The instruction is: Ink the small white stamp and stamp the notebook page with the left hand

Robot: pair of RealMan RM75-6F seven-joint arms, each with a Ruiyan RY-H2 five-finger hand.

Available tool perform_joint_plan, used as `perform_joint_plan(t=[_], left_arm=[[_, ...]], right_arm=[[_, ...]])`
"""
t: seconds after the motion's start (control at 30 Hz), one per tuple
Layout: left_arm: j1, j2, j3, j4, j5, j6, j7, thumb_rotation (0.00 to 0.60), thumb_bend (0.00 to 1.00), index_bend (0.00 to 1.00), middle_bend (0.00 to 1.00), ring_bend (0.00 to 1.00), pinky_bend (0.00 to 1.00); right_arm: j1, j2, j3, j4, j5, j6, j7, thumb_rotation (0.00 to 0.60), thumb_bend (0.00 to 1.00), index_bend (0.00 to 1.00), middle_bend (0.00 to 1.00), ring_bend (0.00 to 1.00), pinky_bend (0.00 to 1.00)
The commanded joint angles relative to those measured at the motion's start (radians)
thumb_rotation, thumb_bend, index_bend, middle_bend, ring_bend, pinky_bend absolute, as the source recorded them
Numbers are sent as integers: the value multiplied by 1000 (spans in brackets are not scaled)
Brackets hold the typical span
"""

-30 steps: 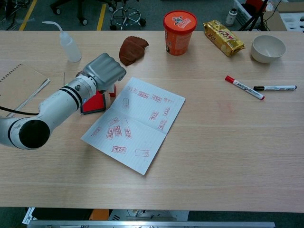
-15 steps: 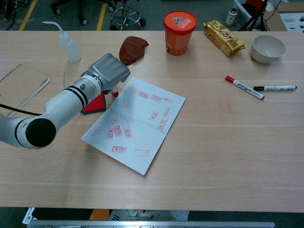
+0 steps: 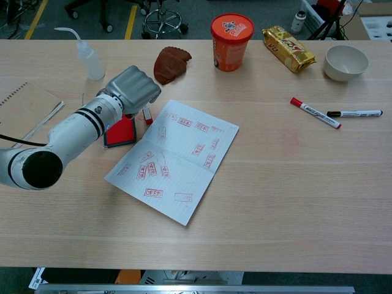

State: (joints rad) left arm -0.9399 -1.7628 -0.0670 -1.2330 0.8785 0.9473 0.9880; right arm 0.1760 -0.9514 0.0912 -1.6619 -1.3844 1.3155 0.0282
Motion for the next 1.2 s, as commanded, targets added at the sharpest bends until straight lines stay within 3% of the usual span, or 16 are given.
perform_joint_plan(t=[0.03, 0.33, 0.67, 1.2], left_arm=[[-3, -16, -5, 27, 4, -16, -19, 600, 274, 399, 983, 1000, 1000], [-17, -44, -8, 71, -4, -14, 17, 600, 274, 461, 983, 1000, 1000], [-13, -48, -10, 80, -58, -4, 79, 600, 274, 458, 983, 1000, 1000], [-4, -20, -6, 1, -126, 5, 115, 600, 274, 467, 980, 1000, 1000]], right_arm=[[-4, 3, -1, -3, 3, 3, -2, 600, 69, 433, 510, 407, 506], [-13, 10, -1, -9, 6, 12, -4, 600, 68, 433, 510, 407, 506], [-11, 7, -1, -6, 3, 5, -3, 600, 68, 432, 509, 408, 517], [-12, 5, -2, -7, -2, 5, -4, 600, 68, 432, 510, 408, 517]])
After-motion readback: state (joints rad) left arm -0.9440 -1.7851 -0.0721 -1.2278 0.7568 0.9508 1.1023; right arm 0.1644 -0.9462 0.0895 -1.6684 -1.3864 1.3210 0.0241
